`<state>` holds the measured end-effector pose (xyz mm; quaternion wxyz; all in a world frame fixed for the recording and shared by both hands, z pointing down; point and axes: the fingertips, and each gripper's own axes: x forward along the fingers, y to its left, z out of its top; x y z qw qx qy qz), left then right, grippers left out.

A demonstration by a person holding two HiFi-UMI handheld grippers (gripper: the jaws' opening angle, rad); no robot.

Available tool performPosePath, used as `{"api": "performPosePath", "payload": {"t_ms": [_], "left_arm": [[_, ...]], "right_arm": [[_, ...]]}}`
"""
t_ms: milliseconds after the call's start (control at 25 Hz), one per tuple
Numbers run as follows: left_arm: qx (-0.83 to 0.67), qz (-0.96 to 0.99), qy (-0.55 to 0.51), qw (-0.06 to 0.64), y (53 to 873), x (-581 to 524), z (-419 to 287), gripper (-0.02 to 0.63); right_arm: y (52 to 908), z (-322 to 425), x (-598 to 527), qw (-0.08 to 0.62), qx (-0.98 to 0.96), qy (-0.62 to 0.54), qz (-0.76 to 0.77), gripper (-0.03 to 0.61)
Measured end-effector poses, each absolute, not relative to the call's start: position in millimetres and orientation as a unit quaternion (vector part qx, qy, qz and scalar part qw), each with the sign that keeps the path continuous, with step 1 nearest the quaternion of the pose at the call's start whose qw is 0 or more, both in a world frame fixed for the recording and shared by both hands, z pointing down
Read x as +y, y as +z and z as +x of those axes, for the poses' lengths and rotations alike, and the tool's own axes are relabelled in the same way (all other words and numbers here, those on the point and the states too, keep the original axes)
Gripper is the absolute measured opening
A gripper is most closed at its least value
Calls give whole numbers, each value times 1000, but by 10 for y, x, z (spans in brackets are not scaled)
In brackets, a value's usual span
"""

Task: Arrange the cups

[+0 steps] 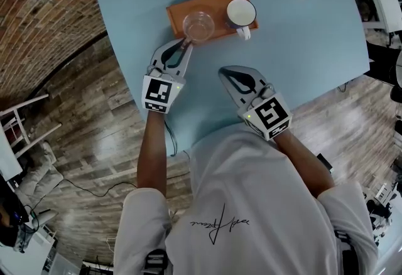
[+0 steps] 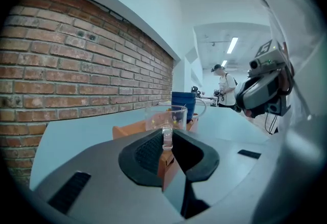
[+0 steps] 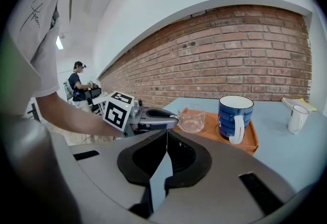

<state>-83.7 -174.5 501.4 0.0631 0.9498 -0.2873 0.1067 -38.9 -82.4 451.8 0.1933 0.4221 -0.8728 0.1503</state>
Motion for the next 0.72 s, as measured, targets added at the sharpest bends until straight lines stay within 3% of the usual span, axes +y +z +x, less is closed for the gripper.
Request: {"api": "performPosePath", "payload": {"t_ms": [720], "left_arm": [[-334,934,94,88,4954,-1635,-849,53]], "right_arm": [[4429,-346,-793,172,-877,143,426,23]]}}
